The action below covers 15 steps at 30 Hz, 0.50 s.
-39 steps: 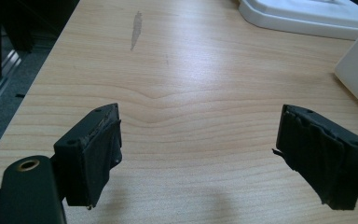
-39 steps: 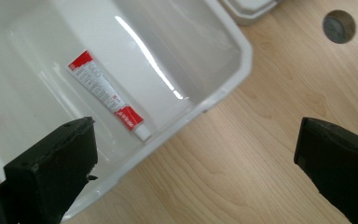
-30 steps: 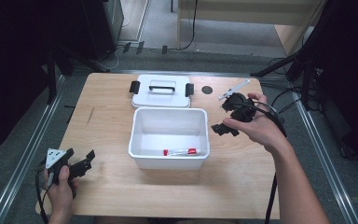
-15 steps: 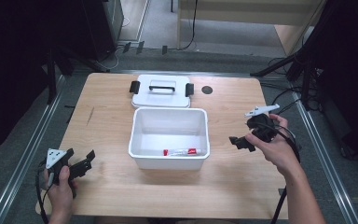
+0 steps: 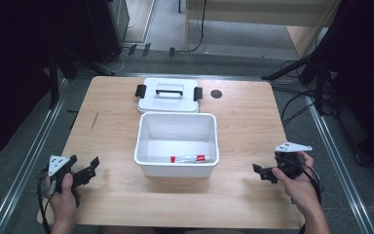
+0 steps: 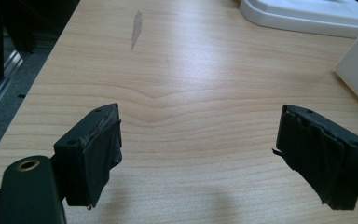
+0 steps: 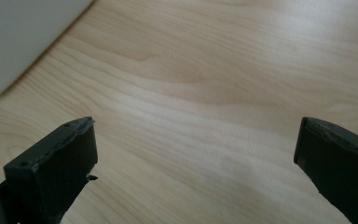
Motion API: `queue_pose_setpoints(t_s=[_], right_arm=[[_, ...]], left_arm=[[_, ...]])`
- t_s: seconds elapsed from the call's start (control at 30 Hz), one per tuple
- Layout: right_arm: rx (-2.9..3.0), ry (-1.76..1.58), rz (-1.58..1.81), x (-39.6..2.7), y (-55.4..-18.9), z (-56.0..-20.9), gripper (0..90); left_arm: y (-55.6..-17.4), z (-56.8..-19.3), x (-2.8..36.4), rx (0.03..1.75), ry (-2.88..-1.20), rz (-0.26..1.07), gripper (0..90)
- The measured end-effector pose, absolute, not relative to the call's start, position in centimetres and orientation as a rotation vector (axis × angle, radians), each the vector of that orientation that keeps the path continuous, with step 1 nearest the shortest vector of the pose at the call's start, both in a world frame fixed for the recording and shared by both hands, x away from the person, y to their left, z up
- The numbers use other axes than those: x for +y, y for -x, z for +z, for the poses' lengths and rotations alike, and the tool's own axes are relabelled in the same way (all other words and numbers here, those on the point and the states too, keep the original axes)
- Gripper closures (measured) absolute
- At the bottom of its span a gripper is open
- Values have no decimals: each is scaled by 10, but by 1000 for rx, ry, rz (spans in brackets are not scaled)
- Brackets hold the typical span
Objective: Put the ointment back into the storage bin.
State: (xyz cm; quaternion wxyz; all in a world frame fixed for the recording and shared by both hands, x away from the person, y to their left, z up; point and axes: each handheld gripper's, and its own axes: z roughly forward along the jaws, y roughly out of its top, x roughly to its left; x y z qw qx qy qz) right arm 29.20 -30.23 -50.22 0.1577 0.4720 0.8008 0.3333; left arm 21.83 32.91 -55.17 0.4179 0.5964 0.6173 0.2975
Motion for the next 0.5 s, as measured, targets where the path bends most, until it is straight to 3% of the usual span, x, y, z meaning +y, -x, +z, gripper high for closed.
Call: queue_pose_setpoints(t_s=[0.3,0.5], right_arm=[[2163,-1427,1042,-328,-266,-539,0],[2089,-1439,1093,-343,-251,-544,0]], left_arm=[[-218,-552,329,1549,-1495,747,147],[-218,-552,329,1549,-1496,747,147]])
